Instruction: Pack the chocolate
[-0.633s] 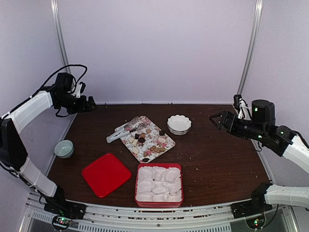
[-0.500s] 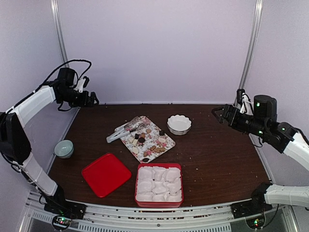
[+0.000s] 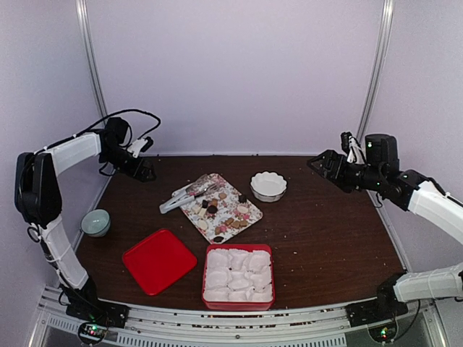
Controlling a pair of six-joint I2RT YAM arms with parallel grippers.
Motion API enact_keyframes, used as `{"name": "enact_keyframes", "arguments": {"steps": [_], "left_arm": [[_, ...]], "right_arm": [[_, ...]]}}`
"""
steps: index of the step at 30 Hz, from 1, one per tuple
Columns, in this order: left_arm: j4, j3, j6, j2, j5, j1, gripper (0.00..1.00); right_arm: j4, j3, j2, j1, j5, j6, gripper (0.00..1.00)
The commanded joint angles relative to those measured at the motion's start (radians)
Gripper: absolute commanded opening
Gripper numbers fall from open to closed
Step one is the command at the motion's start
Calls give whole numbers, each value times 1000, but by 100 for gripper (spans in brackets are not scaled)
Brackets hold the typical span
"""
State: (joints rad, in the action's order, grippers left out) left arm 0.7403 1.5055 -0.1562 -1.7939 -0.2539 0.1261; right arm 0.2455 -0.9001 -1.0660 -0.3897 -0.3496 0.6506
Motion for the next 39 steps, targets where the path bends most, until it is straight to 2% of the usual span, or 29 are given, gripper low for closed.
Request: {"name": "enact_keyframes", "arguments": {"steps": [1, 6, 17, 20, 29, 39], "left_arm": [[27, -4, -137, -58, -100, 45, 91], [-12, -69, -185, -80, -108, 107, 86], [-115, -114, -217, -118, -51, 152, 81], [-120, -106, -223, -144, 14, 172, 79], [-95, -51, -236, -212, 68, 192, 71], [-64, -8, -255, -276, 180, 240, 58]], "right_arm": [[-107, -24, -55, 18, -115, 49, 100], [-144, -43, -110, 19, -164, 67, 100], [-167, -29, -146, 21, -207, 102, 100], [-161, -28, -148, 22, -208, 103, 100], [-154, -23, -152, 24, -217, 105, 100], [-152, -25, -163, 32, -234, 103, 100]]}}
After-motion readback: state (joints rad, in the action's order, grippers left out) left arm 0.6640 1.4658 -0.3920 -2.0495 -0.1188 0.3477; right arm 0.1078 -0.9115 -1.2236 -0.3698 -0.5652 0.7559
